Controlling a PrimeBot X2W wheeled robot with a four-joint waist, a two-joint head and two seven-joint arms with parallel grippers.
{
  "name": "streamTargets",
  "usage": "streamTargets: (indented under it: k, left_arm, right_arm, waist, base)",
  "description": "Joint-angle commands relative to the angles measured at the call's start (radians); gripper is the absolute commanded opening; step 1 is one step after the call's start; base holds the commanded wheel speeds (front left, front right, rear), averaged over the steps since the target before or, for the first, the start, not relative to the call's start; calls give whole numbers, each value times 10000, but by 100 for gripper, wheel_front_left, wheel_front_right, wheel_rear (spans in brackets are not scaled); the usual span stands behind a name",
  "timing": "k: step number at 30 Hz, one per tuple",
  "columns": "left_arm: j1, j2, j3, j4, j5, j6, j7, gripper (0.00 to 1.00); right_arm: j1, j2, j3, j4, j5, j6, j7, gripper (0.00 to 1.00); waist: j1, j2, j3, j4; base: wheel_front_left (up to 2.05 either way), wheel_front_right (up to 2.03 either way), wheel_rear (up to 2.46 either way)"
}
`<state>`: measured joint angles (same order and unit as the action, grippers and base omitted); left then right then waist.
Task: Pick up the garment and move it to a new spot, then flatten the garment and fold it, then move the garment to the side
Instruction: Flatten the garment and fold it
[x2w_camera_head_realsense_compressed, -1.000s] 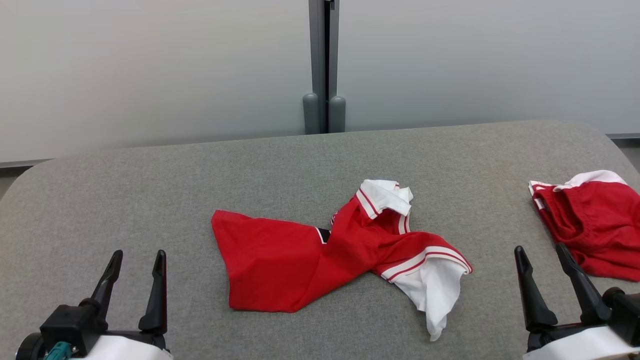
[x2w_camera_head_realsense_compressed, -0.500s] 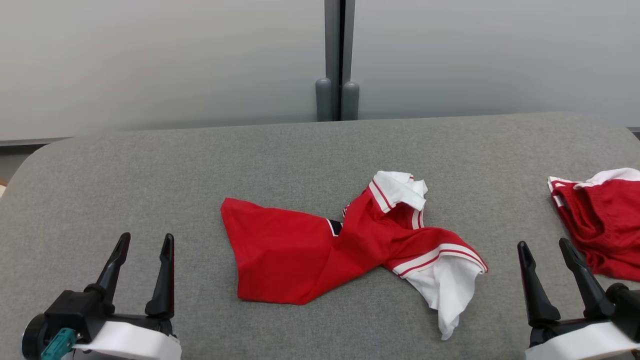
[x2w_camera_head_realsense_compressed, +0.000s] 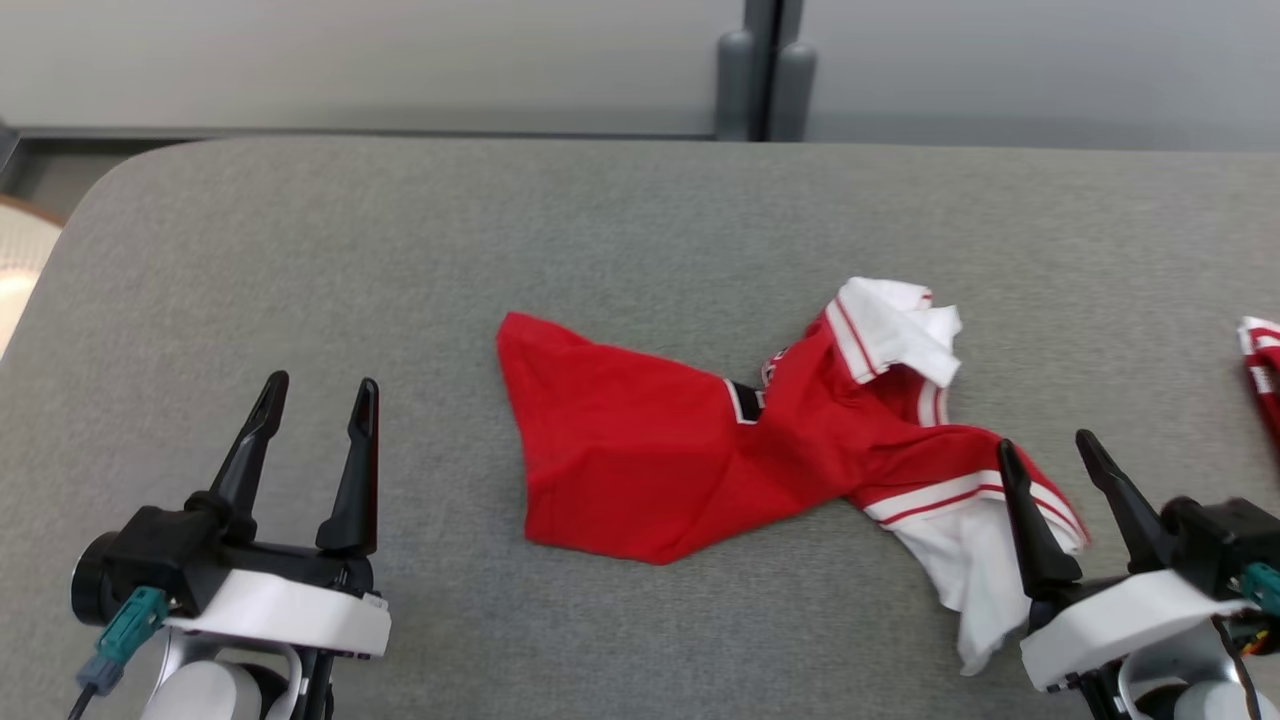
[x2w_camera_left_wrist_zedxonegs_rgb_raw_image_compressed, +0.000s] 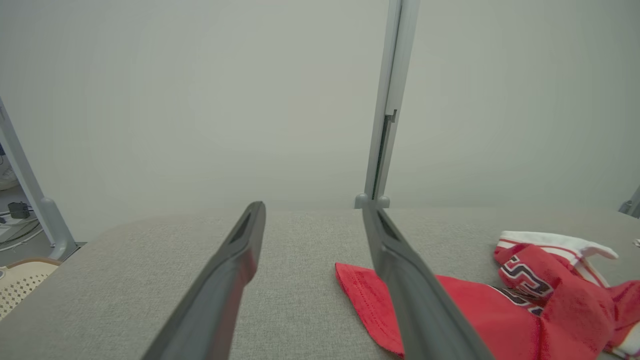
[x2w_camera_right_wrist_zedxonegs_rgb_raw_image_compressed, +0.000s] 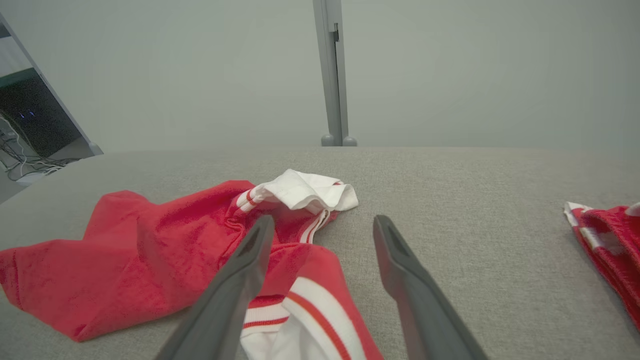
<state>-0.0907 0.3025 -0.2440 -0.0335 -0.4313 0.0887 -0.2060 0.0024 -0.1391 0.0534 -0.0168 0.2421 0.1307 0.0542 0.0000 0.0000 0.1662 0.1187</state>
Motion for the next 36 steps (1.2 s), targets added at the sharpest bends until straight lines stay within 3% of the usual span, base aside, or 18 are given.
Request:
streamTargets:
  k: [1, 17, 18, 19, 20, 27, 36]
  left_arm:
    - [-219, -5, 11, 83, 43, -51, -90, 100]
    - [-1170, -396, -125, 910, 72, -455, -507, 100]
    - [-1192, -398, -104, 932, 85, -472, -510, 100]
    - [-1204, -415, -91, 972, 85, -488, -528, 100]
    - [-1210, -423, -77, 1013, 96, -503, -518, 100]
    - [-1025, -386, 40, 1267, 104, -620, -572, 100]
    - [-591, -257, 187, 1315, 164, -599, -591, 100]
  right_arm:
    - [-299, -111, 89, 272, 74, -1, 20, 100]
    - [-3028, -559, 642, 3337, 118, -1, -561, 99]
    - [-3104, -558, 690, 3468, 127, -1, -624, 45]
    - [-3143, -539, 681, 3558, 114, -1, -732, 14]
    - [-3190, -534, 675, 3637, 50, -1, -825, 0]
    - [-2972, -478, 682, 3312, -104, -2, -1591, 0]
    - [-1042, -244, -106, 956, -386, -2, -1493, 0]
  waist:
    - [0, 0, 500, 481]
    - [0, 0, 1174, 1361]
    - [0, 0, 1168, 1354]
    - [0, 0, 1153, 1342]
    - [0, 0, 1125, 1326]
    - [0, 0, 713, 942]
    - [0, 0, 19, 272]
  base:
    - [0, 0, 0]
    - [0, 0, 0]
    - [0, 0, 0]
    - [0, 0, 0]
    - [0, 0, 0]
    - [0, 0, 0]
    - [0, 0, 0]
